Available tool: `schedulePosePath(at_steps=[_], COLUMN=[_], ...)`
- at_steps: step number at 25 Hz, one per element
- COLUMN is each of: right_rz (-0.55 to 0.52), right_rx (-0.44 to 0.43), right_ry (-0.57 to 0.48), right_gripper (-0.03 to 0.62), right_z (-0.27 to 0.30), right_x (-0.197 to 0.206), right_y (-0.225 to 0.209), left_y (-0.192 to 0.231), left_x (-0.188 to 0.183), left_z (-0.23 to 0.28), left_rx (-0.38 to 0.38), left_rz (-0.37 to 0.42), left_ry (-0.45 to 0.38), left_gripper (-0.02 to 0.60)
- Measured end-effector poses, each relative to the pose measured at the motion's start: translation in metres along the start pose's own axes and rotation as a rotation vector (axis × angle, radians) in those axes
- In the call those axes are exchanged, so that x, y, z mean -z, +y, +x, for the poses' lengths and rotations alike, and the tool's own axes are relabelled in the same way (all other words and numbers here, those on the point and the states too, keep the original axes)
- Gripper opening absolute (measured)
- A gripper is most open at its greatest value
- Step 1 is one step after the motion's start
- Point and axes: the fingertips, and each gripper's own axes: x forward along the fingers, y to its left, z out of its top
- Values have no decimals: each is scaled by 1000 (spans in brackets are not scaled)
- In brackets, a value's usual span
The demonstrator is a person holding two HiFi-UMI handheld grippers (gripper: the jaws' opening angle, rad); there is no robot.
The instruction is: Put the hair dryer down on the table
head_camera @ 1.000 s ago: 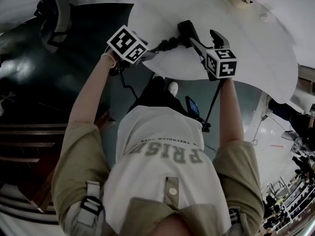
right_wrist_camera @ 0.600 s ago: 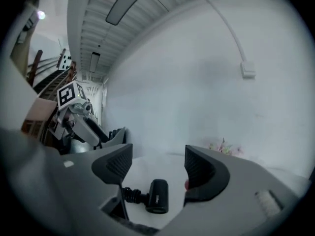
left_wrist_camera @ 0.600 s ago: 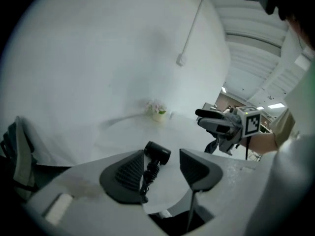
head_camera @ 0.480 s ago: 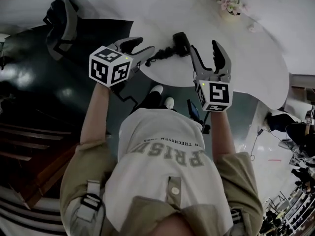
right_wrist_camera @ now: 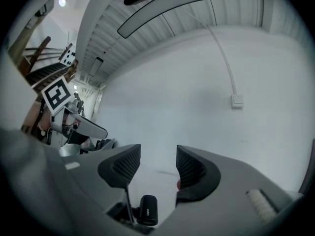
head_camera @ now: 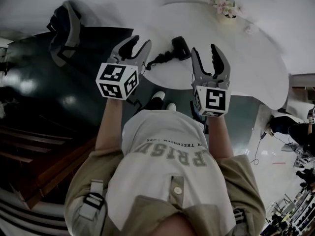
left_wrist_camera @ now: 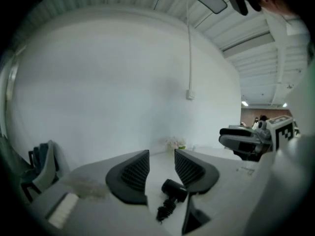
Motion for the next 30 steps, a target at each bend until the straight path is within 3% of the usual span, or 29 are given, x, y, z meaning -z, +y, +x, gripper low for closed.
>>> schedulePosePath(at_steps=[4,12,22,30], right_rz=[4,7,14,18], right_rx=[13,42,68,87], right_ry=[-5,-23,-31,-39], right_gripper=[229,203,169,98], right_z=[-1,-4,-4,-3], right_x=[-2,-7,-8,-10], right_y=[-4,-12,-17,-21], left_y=[1,-4,0,-3], left_x=[-13,-24,-38,-46], left_z=[-1,-3,-13,-13], left_rx=[-78,-114,-173,-191], left_rz=[88,135,159,225], left_ry=[-71,-146,-236,-277], left_gripper=[170,163,109,69])
